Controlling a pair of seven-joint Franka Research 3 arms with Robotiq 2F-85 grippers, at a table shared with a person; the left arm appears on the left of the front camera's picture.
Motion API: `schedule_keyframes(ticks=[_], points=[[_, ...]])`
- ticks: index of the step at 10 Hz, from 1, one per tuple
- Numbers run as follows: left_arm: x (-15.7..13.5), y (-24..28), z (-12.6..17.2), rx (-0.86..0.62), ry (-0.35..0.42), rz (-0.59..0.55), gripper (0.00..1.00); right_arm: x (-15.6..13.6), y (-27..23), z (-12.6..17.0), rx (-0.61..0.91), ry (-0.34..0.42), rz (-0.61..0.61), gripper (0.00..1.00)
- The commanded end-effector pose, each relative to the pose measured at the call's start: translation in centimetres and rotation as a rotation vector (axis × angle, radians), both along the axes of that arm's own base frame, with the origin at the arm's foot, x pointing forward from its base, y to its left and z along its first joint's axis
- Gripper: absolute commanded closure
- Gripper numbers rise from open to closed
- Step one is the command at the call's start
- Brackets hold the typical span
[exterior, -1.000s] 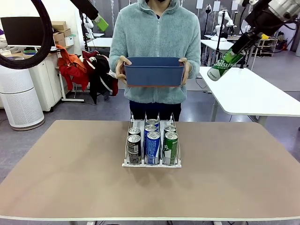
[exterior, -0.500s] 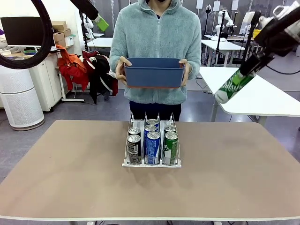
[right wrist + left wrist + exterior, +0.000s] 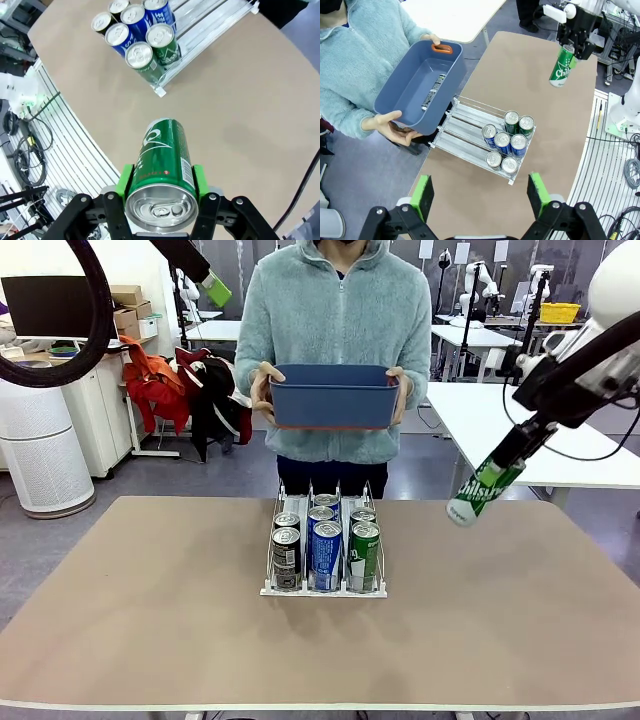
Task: Fill the beverage cans into the dispenser.
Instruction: Place the picked Sprite in the line of the Automatic Can Dispenser with the same cans.
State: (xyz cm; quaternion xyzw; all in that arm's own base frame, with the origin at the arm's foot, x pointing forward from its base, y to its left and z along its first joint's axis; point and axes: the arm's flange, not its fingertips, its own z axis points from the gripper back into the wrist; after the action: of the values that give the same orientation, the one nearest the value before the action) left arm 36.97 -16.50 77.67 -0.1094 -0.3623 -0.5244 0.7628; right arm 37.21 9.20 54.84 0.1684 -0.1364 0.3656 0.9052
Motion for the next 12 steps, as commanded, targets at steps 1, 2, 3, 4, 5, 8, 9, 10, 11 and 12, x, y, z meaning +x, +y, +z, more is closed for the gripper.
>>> schedule_keyframes(ticks=[1,2,3,4,5,8,9,10,11,12], points=[[0.1,0.2,-0.2,-0.020,-0.003,-0.014,0.00,0.7,0.4,-0.4,-0.012,0.017,0.019,0.42],[0.1,0.2,-0.2,-0.020,-0.003,-0.014,0.00,1.0,0.7,-0.9,0.005,0.042,0.076,0.42],[0.1,0.2,-0.2,-0.020,-0.003,-0.014,0.00,2.0,-0.3,0.6,0.052,0.014,0.201,0.42],[0.1,0.2,-0.2,-0.020,-0.003,-0.014,0.00,0.5,0.6,-1.5,-0.009,0.035,0.028,0.42],[0.1,0.2,-0.2,-0.020,-0.003,-0.014,0.00,0.5,0.6,-1.5,-0.009,0.035,0.028,0.42],[0.1,0.2,-0.2,-0.020,-0.003,-0.014,0.00,0.9,0.4,-1.5,-0.002,0.045,0.064,0.42],[0.1,0.2,-0.2,-0.020,-0.003,-0.014,0.00,1.1,1.7,-2.2,0.013,0.064,-0.012,0.42],[0.1,0.2,-0.2,-0.020,-0.003,-0.014,0.00,0.2,3.1,-3.3,0.003,0.079,-0.081,0.42],[0.1,0.2,-0.2,-0.020,-0.003,-0.014,0.00,-0.9,4.4,-3.5,-0.005,0.078,-0.119,0.42],[0.1,0.2,-0.2,-0.020,-0.003,-0.014,0.00,-1.5,5.5,-3.6,-0.037,0.044,-0.169,0.42]])
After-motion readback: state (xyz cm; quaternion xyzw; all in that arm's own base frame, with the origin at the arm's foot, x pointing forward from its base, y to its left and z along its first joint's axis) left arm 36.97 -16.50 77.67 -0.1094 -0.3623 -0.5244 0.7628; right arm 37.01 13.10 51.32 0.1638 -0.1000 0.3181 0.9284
